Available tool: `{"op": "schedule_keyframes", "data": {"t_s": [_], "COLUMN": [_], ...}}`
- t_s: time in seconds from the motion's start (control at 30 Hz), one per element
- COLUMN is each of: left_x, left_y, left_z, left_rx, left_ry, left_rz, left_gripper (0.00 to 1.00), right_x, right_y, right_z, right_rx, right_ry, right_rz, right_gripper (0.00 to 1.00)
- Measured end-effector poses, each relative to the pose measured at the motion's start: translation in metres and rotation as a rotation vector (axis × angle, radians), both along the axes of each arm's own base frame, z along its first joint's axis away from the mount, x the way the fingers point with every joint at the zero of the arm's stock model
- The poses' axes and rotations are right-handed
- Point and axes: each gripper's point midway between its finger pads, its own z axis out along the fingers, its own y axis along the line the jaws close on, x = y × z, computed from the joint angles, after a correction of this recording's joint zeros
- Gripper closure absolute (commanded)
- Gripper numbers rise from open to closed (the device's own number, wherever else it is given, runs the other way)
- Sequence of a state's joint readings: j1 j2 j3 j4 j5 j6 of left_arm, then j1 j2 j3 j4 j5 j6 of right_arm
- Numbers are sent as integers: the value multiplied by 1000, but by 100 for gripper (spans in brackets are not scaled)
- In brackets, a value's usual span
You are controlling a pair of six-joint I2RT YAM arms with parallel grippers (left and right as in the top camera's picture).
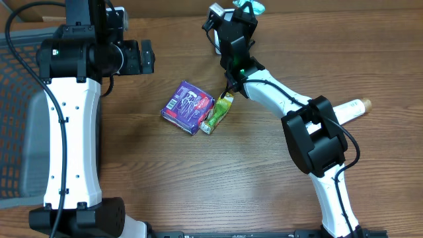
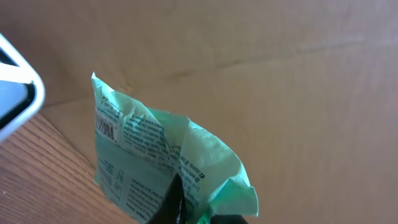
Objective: Scan the item barcode
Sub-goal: 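Hold the mint pack's barcode against the scanner face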
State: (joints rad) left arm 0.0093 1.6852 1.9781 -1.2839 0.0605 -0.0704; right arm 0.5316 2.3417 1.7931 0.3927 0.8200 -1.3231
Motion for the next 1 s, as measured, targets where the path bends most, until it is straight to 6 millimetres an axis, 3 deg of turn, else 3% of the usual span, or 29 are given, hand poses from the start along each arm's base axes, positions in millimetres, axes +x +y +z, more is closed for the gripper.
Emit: {"op": "schedule_keyframes", "data": {"t_s": [0.33,1.0], "left_x": [0,0], "left_y": [0,0], "left_z": [0,0], "left_rx": [0,0], "left_ry": [0,0], "left_rz": [0,0], "left_gripper": [0,0], "right_x": [4,5], "right_y": [32,34], "right_z": [-15,-13], "right_rx": [-49,-101], "right_ry": [69,72], "right_rz": [199,214], "right_gripper": [96,96]}}
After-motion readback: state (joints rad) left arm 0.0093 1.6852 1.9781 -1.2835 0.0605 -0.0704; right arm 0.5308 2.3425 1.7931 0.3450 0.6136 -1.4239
